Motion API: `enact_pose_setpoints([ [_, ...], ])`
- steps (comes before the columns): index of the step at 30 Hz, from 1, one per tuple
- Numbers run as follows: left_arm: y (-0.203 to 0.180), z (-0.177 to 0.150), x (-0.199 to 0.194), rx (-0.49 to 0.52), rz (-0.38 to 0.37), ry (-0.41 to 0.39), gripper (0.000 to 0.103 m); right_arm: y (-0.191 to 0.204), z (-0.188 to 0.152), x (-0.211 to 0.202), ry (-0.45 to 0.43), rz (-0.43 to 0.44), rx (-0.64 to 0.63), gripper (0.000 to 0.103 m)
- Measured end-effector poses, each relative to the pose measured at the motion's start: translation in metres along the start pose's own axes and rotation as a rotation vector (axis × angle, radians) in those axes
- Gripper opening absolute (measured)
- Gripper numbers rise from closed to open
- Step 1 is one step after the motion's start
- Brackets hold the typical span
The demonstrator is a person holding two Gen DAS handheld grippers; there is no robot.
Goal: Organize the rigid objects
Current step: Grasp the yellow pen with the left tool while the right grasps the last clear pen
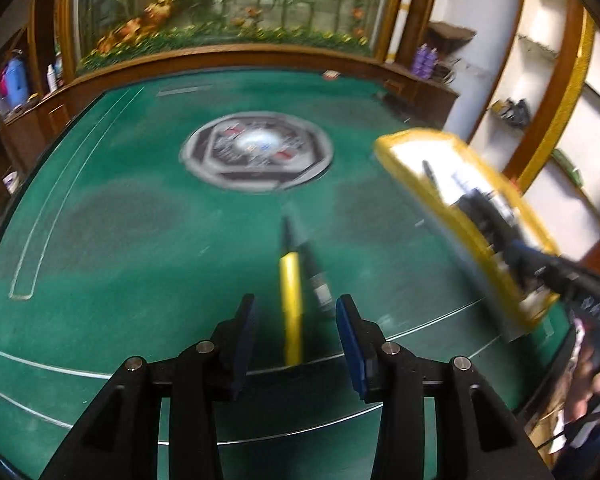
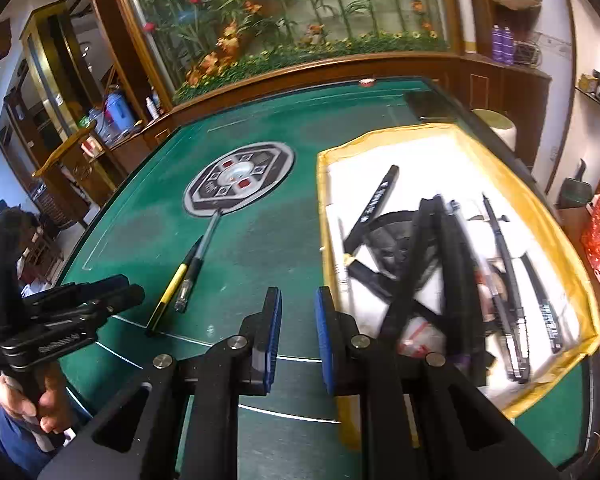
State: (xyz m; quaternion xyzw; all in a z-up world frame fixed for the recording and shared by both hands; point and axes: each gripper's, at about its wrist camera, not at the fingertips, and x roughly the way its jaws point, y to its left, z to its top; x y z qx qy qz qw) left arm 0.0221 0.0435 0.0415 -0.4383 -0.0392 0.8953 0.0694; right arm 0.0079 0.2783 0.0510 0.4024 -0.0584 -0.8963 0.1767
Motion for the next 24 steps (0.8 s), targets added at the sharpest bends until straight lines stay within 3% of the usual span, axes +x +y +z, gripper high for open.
enact_pose_setpoints([
  [10, -0.005, -0.004, 0.035, 0.029, 0.056, 0.061, 0.042, 0.012, -0.003, 0.005, 0.02, 0.018, -0.031, 0.016],
  [11, -0.004, -0.003, 0.037, 0.035, 0.074, 0.059, 0.041, 0.011, -0.003, 0.005, 0.02, 0.018, -0.031, 0.016],
  [16, 0.013, 0.007, 0.043, 0.007, 0.116, 0.06, 0.012, 0.016, 0.0, 0.011, 0.043, 0.04, -0.033, 0.017],
  [24, 0.048, 0.011, 0.042, -0.093, 0.093, 0.043, 0.01, 0.06, 0.017, 0.053, 0.124, 0.098, -0.078, 0.02],
])
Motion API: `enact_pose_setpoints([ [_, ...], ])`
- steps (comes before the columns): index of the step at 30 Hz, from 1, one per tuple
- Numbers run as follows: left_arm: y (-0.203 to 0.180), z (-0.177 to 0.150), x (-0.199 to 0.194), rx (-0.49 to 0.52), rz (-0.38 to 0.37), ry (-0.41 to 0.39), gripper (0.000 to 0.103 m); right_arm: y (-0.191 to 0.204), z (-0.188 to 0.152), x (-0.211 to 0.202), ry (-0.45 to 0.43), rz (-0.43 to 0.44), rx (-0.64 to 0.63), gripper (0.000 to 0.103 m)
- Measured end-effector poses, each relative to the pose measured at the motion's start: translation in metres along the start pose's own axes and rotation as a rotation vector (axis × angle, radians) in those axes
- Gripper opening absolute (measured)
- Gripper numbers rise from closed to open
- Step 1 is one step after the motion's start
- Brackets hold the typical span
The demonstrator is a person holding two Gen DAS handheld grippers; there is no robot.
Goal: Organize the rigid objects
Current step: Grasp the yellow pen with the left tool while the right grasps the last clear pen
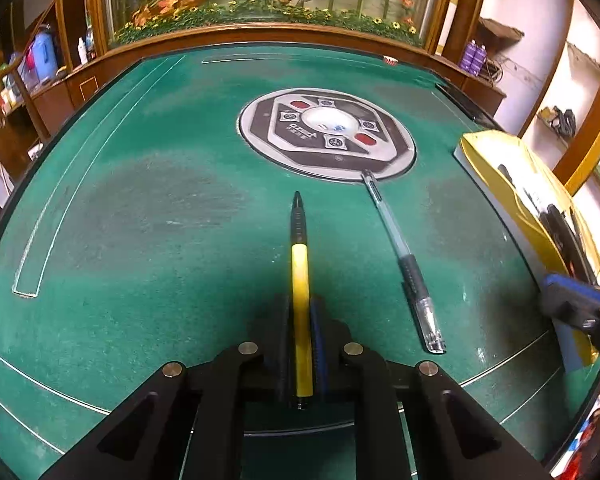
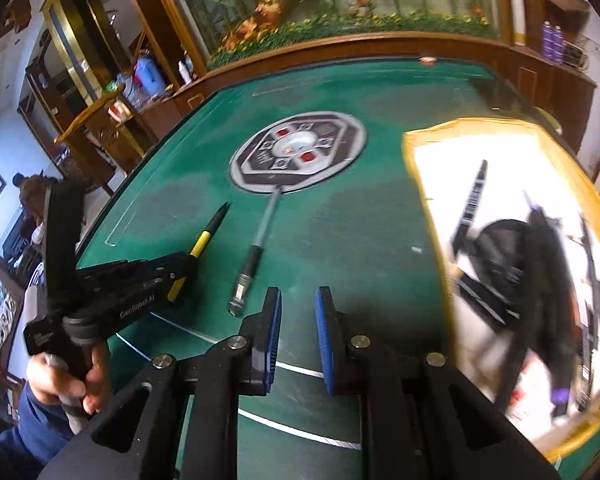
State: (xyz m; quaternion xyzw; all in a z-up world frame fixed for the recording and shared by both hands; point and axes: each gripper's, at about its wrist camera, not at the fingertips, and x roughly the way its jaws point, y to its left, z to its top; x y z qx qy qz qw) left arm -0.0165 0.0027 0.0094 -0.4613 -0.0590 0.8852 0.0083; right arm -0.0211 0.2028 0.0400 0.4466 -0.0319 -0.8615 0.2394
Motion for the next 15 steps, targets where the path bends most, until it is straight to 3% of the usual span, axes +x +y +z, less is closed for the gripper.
enact_pose_setpoints([
  [5, 0.004, 0.001, 0.001, -0.012, -0.026, -0.002, 0.01, 0.024, 0.01, 0.038, 0.054, 0.005, -0.025, 0.025],
  [15, 0.007, 0.001, 0.0, -0.025, -0.04, -0.003, 0.01, 0.049, 0.016, 0.082, 0.114, -0.107, -0.123, 0.024],
])
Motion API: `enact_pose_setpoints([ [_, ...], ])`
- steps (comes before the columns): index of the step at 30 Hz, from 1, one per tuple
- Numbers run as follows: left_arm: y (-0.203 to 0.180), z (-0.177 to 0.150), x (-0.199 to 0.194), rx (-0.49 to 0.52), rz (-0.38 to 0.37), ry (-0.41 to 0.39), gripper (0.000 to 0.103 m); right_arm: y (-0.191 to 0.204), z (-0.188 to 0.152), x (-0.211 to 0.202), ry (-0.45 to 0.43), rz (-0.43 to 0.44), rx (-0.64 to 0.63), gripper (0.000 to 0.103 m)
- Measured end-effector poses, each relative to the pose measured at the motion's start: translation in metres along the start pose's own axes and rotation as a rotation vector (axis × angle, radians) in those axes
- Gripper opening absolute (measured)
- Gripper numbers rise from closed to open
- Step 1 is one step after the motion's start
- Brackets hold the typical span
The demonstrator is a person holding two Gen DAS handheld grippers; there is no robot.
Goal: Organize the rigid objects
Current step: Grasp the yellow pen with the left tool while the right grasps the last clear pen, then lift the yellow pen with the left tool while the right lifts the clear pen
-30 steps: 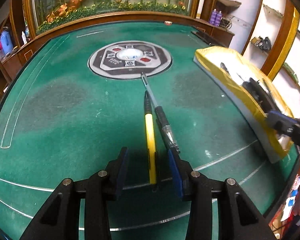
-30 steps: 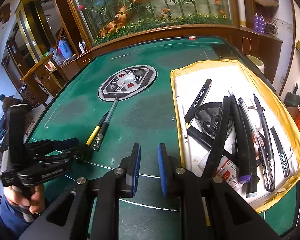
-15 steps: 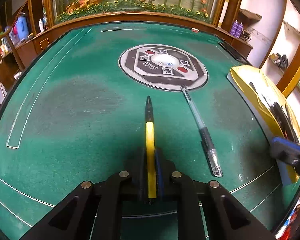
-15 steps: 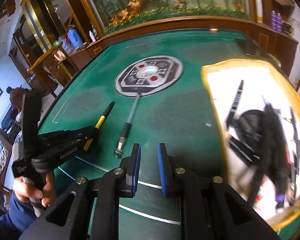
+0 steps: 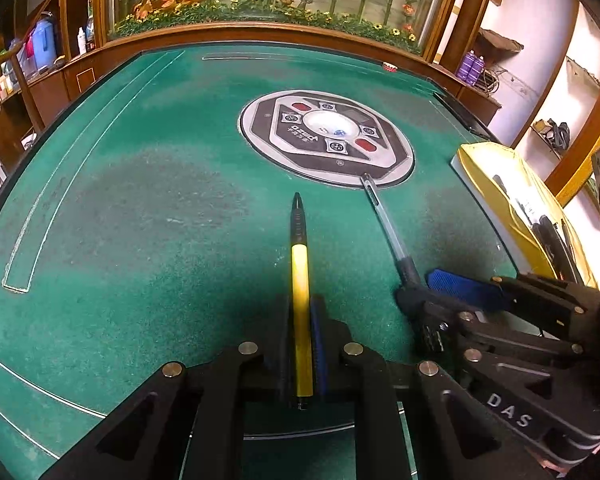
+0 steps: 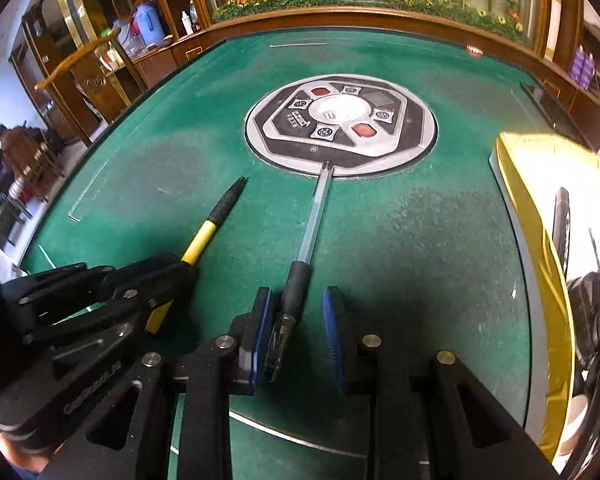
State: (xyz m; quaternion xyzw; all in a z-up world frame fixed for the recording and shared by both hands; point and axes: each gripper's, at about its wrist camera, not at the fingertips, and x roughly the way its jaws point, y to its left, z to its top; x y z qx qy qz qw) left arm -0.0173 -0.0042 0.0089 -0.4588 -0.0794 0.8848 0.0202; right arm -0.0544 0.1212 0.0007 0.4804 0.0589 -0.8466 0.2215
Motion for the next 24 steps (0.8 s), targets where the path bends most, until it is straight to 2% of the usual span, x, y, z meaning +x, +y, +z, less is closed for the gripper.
enact_pose_setpoints([
  [2, 0.0, 0.0, 0.0, -0.001, 0.001, 0.0, 0.01, 0.002, -0.001, 0.0, 0.001, -0.008, -0.025, 0.012],
  [3, 0.0, 0.001, 0.001, -0.002, 0.002, 0.0, 0.01, 0.003, -0.002, 0.0, 0.007, 0.005, -0.036, 0.009],
  [5, 0.0, 0.001, 0.001, -0.009, -0.001, -0.002, 0.01, 0.003, -0.003, -0.001, 0.006, -0.006, -0.043, 0.009],
  [9, 0.0, 0.002, 0.002, -0.018, -0.003, -0.004, 0.01, -0.01, -0.01, -0.01, -0.009, 0.071, 0.035, 0.009],
  [12, -0.005, 0.002, 0.002, -0.001, 0.017, -0.005, 0.011, -0.016, -0.015, -0.022, -0.036, 0.092, 0.058, 0.009],
  [24, -0.032, -0.002, 0.0, 0.058, 0.098, -0.041, 0.009, -0.03, -0.031, -0.046, -0.092, 0.111, 0.074, 0.009],
])
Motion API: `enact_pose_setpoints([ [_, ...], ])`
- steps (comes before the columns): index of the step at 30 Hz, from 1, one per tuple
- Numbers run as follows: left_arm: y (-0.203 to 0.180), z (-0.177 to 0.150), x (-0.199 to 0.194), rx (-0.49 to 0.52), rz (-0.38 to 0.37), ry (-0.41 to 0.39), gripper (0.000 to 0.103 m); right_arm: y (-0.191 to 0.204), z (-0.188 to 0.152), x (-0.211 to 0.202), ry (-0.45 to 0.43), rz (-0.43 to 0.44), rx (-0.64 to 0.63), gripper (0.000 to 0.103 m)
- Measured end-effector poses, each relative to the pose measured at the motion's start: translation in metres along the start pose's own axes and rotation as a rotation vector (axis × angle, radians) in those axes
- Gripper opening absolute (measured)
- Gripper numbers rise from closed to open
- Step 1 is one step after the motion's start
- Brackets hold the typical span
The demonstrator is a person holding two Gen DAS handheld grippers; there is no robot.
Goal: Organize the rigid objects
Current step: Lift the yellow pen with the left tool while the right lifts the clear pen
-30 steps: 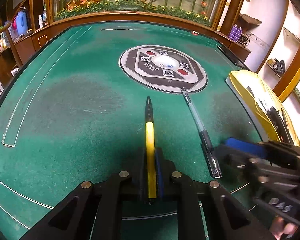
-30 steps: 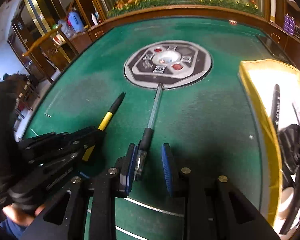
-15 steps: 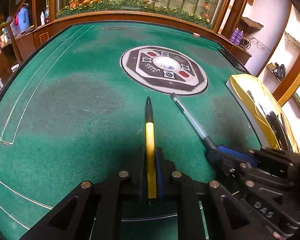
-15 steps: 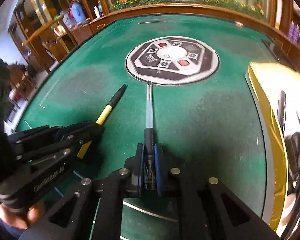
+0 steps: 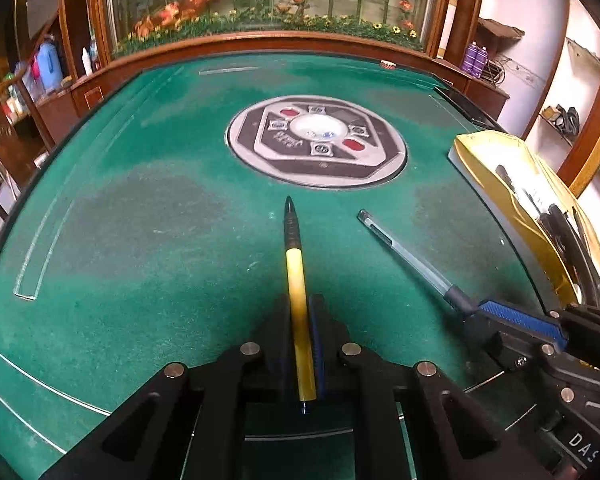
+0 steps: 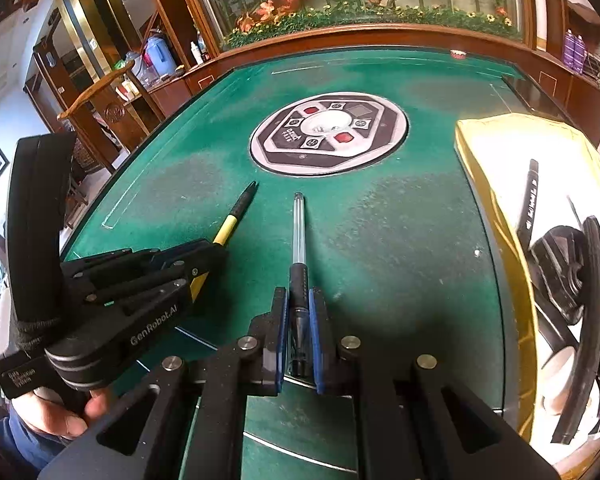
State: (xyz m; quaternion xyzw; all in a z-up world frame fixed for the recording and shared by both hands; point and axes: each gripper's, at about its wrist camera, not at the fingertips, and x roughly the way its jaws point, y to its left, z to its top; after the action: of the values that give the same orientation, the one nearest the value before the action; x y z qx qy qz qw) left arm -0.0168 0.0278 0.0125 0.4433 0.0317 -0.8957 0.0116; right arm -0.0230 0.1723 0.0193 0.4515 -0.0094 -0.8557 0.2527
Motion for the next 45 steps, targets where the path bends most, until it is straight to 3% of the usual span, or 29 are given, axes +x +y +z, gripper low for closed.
enact_pose_setpoints([
  [14, -0.03, -0.003, -0.02, 0.088, 0.063, -0.074, 0.009, -0.015, -0.011, -0.024, -0.043, 0.013, 0.031, 0.01],
  [33, -0.018, -0.008, -0.022, 0.057, 0.061, -0.078, 0.009, -0.002, -0.026, 0.001, 0.085, -0.063, -0.036, 0.01],
  [41, -0.012, -0.009, -0.019, 0.041, 0.058, -0.068, 0.009, 0.009, -0.02, 0.009, 0.078, -0.117, -0.114, 0.009],
  [45, -0.011, -0.009, -0.02, 0.037, 0.059, -0.071, 0.009, 0.002, -0.02, 0.005, 0.048, -0.087, -0.074, 0.009],
])
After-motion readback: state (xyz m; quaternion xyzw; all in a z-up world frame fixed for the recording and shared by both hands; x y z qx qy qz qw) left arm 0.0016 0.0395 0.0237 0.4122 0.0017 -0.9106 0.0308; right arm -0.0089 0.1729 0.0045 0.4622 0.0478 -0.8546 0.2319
